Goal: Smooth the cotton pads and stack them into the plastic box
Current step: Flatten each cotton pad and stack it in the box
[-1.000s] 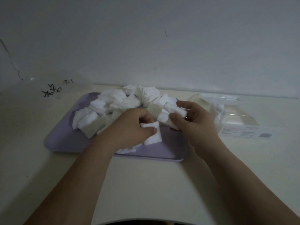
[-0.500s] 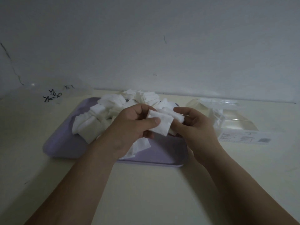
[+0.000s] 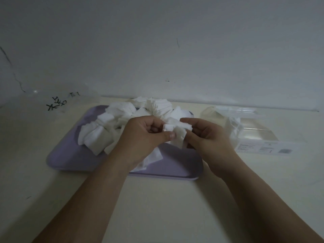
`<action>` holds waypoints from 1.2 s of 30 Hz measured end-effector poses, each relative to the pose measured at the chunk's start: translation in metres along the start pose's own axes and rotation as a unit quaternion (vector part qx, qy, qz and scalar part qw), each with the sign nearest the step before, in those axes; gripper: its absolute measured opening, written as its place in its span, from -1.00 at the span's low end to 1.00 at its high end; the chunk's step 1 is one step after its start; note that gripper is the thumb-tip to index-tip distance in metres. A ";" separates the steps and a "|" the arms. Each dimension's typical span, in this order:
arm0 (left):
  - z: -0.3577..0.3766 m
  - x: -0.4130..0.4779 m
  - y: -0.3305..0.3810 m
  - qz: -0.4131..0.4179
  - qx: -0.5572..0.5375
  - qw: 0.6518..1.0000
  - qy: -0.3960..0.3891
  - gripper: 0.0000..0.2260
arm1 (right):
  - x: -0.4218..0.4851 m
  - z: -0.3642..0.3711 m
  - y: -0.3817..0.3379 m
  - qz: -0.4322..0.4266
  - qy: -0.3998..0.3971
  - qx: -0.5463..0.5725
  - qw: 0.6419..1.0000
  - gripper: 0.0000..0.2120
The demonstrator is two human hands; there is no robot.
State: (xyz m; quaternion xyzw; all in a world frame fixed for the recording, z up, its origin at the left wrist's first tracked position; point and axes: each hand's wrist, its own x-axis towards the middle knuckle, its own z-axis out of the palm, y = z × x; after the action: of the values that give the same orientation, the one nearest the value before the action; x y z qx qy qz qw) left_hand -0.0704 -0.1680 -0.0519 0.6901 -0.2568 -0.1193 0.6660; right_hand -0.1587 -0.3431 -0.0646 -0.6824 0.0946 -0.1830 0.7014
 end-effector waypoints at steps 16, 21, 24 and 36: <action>0.004 0.001 -0.002 -0.018 0.050 0.997 0.050 -0.69 | -0.004 -0.002 -0.006 -0.002 -0.072 0.014 0.997 -0.50; -0.001 0.002 0.000 -0.060 0.019 0.998 0.000 -0.62 | -0.003 0.000 -0.002 0.005 -0.048 0.001 0.999 -0.64; 0.002 -0.001 0.003 -0.052 -0.004 0.996 -0.074 -0.78 | -0.004 0.000 -0.006 0.035 -0.057 -0.002 0.998 -0.58; 0.025 -0.006 -0.009 0.067 0.131 0.988 -0.039 -0.80 | -0.008 0.012 -0.006 0.060 -0.026 -0.038 0.997 -0.14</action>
State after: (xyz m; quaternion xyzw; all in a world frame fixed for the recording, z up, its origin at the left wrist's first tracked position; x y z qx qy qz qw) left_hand -0.0861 -0.1872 -0.0642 0.7476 -0.3412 -0.0666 0.5659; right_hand -0.1617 -0.3287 -0.0590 -0.7064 0.1238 -0.1194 0.6866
